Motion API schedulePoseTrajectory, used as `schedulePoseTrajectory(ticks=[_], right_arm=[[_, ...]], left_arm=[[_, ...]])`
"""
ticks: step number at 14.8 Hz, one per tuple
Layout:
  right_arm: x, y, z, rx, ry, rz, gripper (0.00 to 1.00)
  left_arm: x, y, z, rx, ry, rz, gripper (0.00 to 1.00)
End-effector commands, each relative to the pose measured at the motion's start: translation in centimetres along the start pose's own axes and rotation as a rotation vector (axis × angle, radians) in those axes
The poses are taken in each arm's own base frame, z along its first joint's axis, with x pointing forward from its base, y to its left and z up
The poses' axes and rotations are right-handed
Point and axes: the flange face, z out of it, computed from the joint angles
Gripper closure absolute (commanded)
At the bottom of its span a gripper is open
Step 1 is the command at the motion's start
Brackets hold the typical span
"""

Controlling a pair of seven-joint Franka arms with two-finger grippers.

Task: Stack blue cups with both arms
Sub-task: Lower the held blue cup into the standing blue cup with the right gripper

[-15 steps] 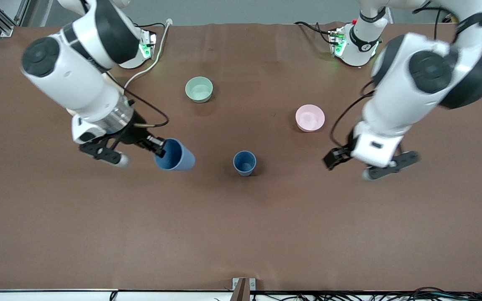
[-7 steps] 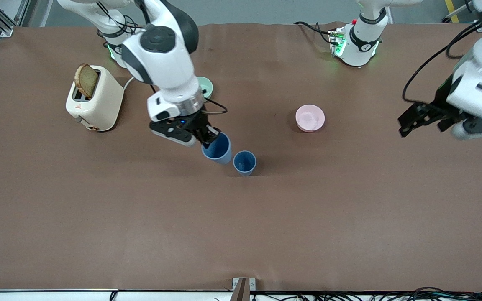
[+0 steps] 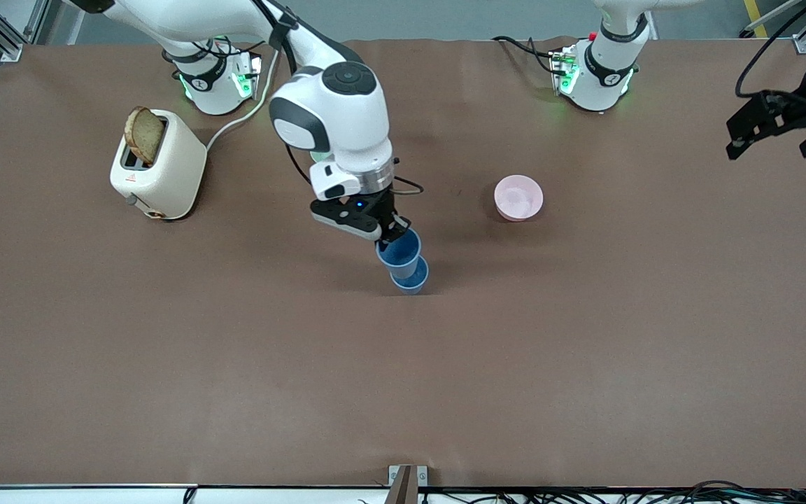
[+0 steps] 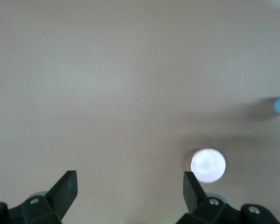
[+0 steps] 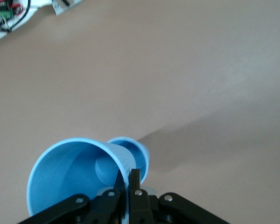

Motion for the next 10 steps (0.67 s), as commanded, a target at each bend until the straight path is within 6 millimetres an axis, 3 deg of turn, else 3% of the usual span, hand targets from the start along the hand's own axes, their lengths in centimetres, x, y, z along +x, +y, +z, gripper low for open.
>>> schedulePoseTrajectory(ticks=[1, 5, 10], right_arm=[[-0.9, -0.5, 0.7, 0.01, -0.003, 0.02, 0.99], [-2.7, -0.6, 2.1, -0.006, -0.024, -0.007, 0.99], [-2.8, -0.4, 3.1, -0.015, -0.009, -0.032, 0.98]], left_arm=[[-3.0, -0.6, 1.1, -0.014, -0.025, 0.002, 0.0], [-3.1, 2.1, 1.0, -0.008, -0.023, 0.047, 0.0], [-1.9, 2.5, 1.0, -0.005, -0.025, 0.066, 0.0]])
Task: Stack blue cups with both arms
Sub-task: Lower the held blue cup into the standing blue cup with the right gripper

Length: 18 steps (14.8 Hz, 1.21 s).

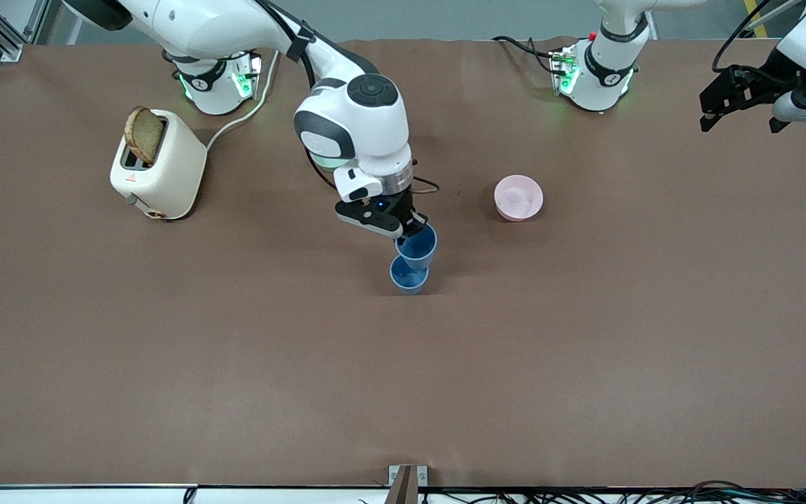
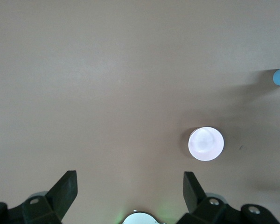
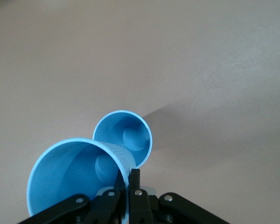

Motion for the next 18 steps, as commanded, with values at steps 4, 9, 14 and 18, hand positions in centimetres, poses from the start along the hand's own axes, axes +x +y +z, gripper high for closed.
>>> schedulePoseTrajectory(ticks=[4, 9, 14, 18], right_arm=[[0.1, 0.1, 1.2, -0.007, 0.042, -0.02, 0.98], [2.0, 0.2, -0.6, 0.004, 0.063, -0.003, 0.98], [2.7, 0.4, -1.5, 0.008, 0.071, 0.009, 0.98], [2.1, 0.9, -0.2, -0.011, 0.06, 0.004, 0.98]], left_arm=[[1.2, -0.4, 0.3, -0.001, -0.018, -0.005, 0.0], [1.0, -0.5, -0.8, -0.003, 0.003, -0.004, 0.0], [1.0, -0.5, -0.9, -0.003, 0.005, -0.008, 0.0], [1.0, -0.7, -0.9, -0.002, 0.005, -0.01, 0.0]])
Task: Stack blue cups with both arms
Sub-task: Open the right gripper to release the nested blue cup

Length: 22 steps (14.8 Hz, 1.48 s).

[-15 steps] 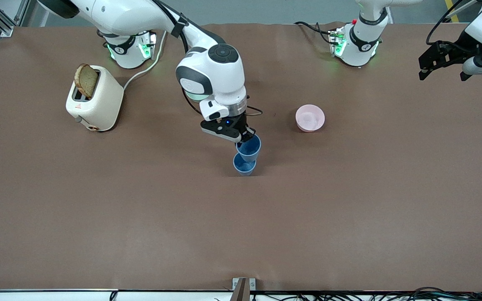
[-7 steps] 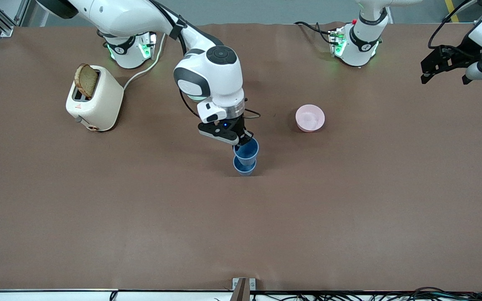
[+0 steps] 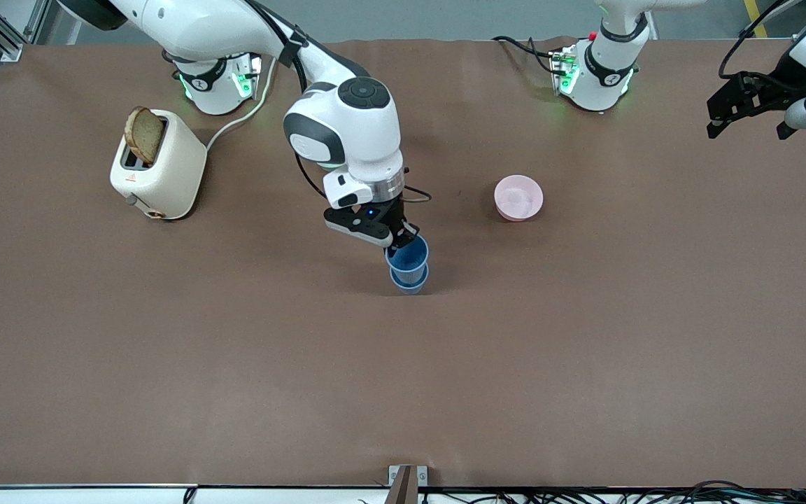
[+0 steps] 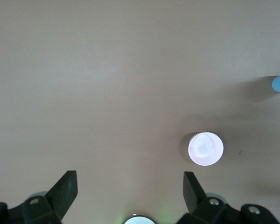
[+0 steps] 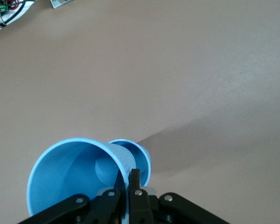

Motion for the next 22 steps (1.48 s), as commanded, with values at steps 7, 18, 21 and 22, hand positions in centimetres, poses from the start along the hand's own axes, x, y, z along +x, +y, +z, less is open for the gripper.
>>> schedulePoseTrajectory(ticks=[7, 18, 21, 22], right_arm=[[-1.7, 0.6, 3.4, -0.023, 0.006, -0.044, 0.97], [-2.0, 0.7, 5.9, -0.002, 0.007, -0.06, 0.78], [-1.5, 0.5, 5.4, 0.006, 0.013, -0.058, 0.71], [-1.3, 0.5, 5.2, 0.008, 0.016, -0.054, 0.67]], left_arm=[[0.0, -0.2, -0.4, 0.002, -0.006, -0.001, 0.0], [-0.1, -0.1, -0.4, 0.003, -0.012, 0.004, 0.0], [-0.1, -0.2, -0.4, 0.003, -0.012, 0.004, 0.0], [-0.1, -0.2, -0.4, 0.003, -0.014, 0.004, 0.0]])
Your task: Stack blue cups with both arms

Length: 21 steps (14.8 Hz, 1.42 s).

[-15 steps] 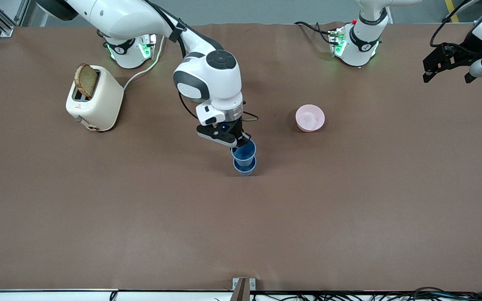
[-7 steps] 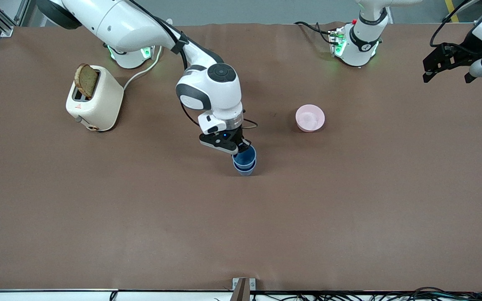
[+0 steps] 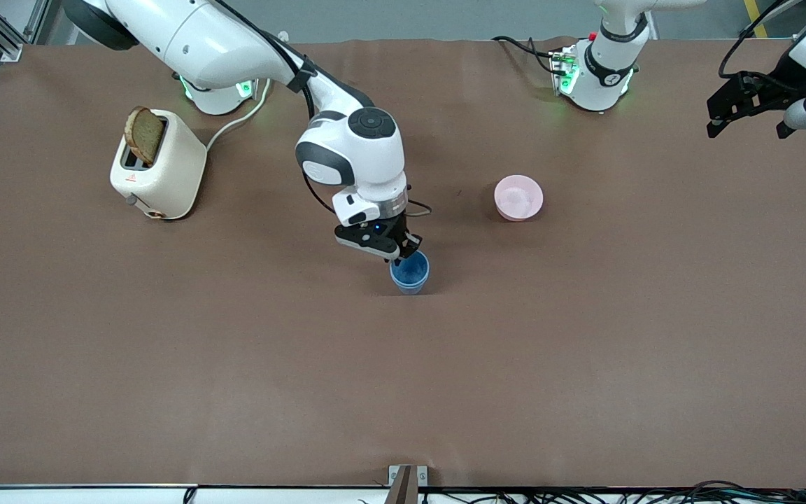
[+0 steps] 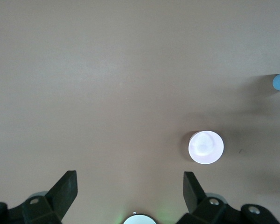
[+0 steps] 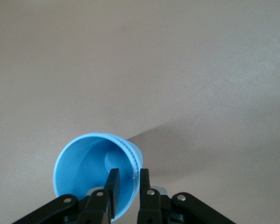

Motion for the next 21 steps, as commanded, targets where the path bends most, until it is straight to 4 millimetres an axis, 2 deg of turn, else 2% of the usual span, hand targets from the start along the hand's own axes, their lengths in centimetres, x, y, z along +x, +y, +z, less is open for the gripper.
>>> schedulePoseTrajectory(ticks=[1, 2, 3, 4, 5, 6, 9, 10, 12, 14, 17, 18, 21], right_arm=[[0.7, -0.1, -1.0, 0.013, 0.032, 0.004, 0.66], [1.2, 0.0, -1.5, 0.013, 0.033, 0.014, 0.63], [2.8, 0.2, -3.7, 0.031, 0.065, 0.032, 0.52], [4.7, 0.8, -5.4, 0.039, 0.092, 0.041, 0.25], [5.9, 1.2, -7.0, 0.044, 0.109, 0.029, 0.04], [7.6, 1.9, -8.6, 0.038, 0.112, 0.024, 0.0], [12.1, 5.4, -13.7, -0.043, 0.051, -0.062, 0.0], [14.0, 7.2, -14.9, -0.084, 0.039, -0.087, 0.0], [17.5, 10.7, -19.8, -0.089, 0.004, -0.054, 0.0], [20.4, 14.8, -22.1, -0.136, -0.037, -0.072, 0.0], [25.0, 21.7, -25.3, -0.168, -0.092, -0.125, 0.0], [26.8, 24.7, -26.3, -0.159, -0.117, -0.133, 0.0], [30.3, 33.1, -29.3, -0.118, -0.195, -0.206, 0.0]], left_arm=[[0.0, -0.2, -0.4, 0.003, -0.006, 0.004, 0.0], [0.0, -0.2, -0.4, 0.003, -0.006, 0.003, 0.0], [0.0, -0.2, -0.4, 0.004, -0.006, 0.003, 0.0], [-0.1, -0.2, -0.4, 0.003, -0.008, 0.003, 0.0], [-0.1, -0.2, -0.4, 0.003, -0.008, 0.003, 0.0], [-0.1, -0.2, -0.4, 0.003, -0.008, 0.003, 0.0], [0.0, -0.2, -0.3, 0.003, -0.011, 0.0, 0.0], [0.0, -0.2, -0.3, 0.003, -0.011, 0.0, 0.0], [0.1, 0.0, -0.2, 0.003, -0.014, 0.001, 0.0], [0.2, 0.1, 0.0, 0.003, -0.018, 0.003, 0.0], [0.2, 0.1, 0.0, 0.003, -0.017, 0.006, 0.0], [0.2, 0.2, 0.0, 0.003, -0.017, 0.006, 0.0], [0.2, 0.3, 0.0, 0.003, -0.018, 0.006, 0.0]])
